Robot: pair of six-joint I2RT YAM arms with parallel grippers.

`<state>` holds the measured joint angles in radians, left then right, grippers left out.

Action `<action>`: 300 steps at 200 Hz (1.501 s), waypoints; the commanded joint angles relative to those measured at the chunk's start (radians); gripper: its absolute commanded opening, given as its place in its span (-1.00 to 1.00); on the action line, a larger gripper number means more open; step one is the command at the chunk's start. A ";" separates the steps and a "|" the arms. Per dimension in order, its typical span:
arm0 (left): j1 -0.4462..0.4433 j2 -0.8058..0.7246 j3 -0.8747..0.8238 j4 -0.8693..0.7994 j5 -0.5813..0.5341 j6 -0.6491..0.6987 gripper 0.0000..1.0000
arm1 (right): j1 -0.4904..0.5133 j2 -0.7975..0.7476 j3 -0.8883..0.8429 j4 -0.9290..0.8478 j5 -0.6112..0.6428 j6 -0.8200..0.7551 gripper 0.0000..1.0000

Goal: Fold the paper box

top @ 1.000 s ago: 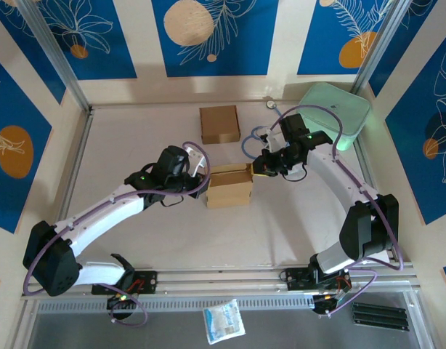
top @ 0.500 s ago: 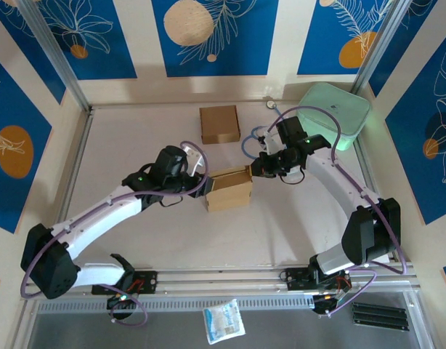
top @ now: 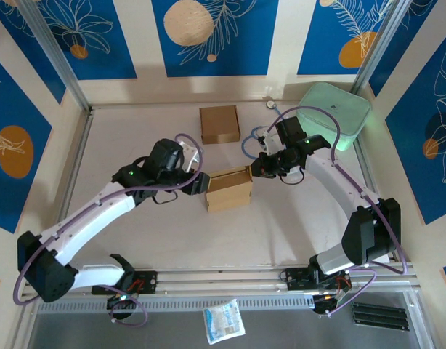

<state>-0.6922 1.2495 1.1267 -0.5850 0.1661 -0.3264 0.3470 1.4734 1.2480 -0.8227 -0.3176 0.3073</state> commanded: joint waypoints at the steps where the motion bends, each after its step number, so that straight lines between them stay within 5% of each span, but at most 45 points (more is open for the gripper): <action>1: -0.003 0.052 0.041 -0.081 0.066 -0.055 -0.05 | 0.012 0.007 -0.017 -0.092 0.032 0.015 -0.87; 130: -0.004 0.083 0.046 -0.114 -0.034 -0.092 -0.73 | 0.019 0.017 -0.004 -0.093 0.033 0.013 -0.87; 228: -0.004 0.093 0.014 -0.072 -0.008 -0.092 -0.78 | 0.025 0.019 -0.010 -0.086 0.033 0.020 -0.87; 300: -0.004 0.098 -0.077 -0.036 0.016 -0.121 -0.88 | 0.092 -0.035 -0.088 -0.033 0.157 0.021 -0.85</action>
<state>-0.6922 1.3403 1.0885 -0.6086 0.1638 -0.4267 0.4126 1.4418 1.2167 -0.7845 -0.2096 0.3084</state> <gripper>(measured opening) 0.064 0.073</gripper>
